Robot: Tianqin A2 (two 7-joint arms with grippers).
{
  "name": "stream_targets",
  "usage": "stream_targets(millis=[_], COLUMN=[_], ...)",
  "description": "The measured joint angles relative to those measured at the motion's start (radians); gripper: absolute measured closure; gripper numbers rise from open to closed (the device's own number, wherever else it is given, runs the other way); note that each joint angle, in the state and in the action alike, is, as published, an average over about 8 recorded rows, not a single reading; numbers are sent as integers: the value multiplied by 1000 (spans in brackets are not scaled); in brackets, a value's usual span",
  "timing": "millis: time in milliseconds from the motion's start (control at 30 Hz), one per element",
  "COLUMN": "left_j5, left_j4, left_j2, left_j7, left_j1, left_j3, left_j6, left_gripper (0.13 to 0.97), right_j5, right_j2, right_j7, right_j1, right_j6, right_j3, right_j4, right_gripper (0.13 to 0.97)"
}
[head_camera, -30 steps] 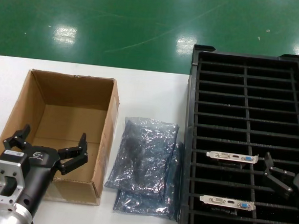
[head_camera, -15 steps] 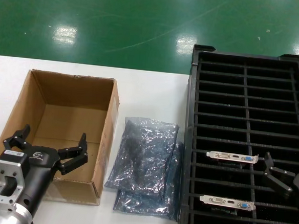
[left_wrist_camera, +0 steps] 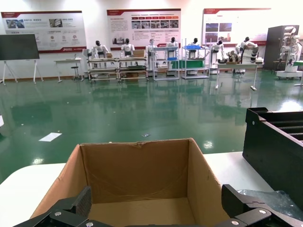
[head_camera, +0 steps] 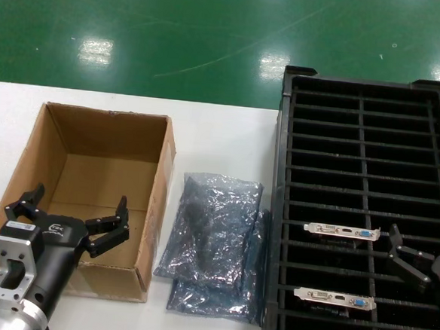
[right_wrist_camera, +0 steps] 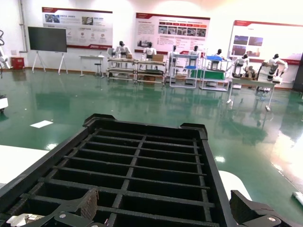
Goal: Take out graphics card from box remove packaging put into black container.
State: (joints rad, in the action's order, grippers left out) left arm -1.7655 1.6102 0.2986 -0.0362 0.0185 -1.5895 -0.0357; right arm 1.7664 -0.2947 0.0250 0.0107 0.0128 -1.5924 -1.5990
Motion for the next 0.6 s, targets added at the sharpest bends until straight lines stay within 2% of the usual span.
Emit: stream_targets(millis=[600], left_j5=[0], left_j4=[0], left_j2=[0], left_j7=[0], left_j1=[0], left_j3=[0], left_j6=[0], left_gripper=[132], right_j5=[0], right_j2=[0], right_j7=[0], right_j1=[0], right_j6=[0], right_j3=[0], right_j4=[0], right_gripper=[129])
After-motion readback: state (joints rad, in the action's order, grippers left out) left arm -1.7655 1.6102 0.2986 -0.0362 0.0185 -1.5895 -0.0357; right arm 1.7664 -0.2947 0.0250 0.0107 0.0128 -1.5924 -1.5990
